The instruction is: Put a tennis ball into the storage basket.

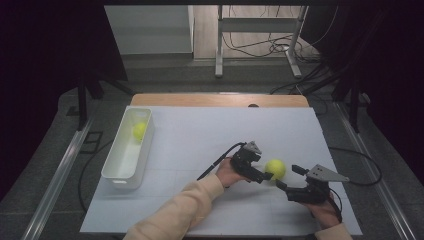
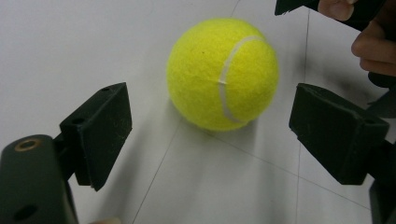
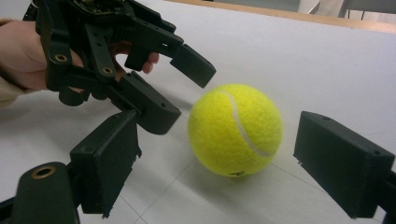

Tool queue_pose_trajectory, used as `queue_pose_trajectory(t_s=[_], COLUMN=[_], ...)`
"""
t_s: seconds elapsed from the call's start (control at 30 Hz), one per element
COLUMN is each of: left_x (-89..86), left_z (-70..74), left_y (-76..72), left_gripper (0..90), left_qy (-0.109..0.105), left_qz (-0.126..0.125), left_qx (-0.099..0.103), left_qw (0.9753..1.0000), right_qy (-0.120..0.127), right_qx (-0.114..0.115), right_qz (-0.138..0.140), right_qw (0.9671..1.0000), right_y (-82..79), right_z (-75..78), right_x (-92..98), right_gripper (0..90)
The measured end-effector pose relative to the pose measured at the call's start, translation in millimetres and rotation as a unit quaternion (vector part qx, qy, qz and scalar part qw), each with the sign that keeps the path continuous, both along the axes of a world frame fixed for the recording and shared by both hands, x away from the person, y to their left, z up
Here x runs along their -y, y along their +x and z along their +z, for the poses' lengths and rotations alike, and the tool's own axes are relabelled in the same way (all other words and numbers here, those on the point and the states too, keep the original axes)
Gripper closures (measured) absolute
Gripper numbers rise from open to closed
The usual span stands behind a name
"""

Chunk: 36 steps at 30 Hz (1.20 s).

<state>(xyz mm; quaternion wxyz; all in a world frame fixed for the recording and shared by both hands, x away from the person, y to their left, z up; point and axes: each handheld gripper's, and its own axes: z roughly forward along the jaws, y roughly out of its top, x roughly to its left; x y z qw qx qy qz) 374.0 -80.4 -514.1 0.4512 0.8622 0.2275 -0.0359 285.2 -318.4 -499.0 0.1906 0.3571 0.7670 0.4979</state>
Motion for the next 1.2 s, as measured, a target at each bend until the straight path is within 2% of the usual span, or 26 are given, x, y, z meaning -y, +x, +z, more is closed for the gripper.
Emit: queue_pose_trajectory(t_s=[0.57, 0.93, 1.2], left_x=[14.4, 32.7, 40.0], left_z=[-3.1, -4.2, -6.4], left_y=[1.4, 3.8, 7.1], left_gripper=[13.8, 13.9, 15.3], left_qy=[0.005, 0.008, 0.009], left_qz=[-0.009, -0.025, -0.022], left_qx=[0.002, 0.001, -0.006], left_qw=[0.9999, 0.9997, 0.9997], right_qy=[0.001, 0.01, 0.01], right_qx=[0.0, 0.003, 0.006], right_qz=[-0.001, -0.003, -0.009], right_qw=[1.0, 0.9999, 0.9999], right_y=[-0.3, -1.3, -1.2], right_z=[0.4, 1.4, 1.9], right_x=[0.2, 0.7, 2.0], right_gripper=[14.5, 14.6, 15.0])
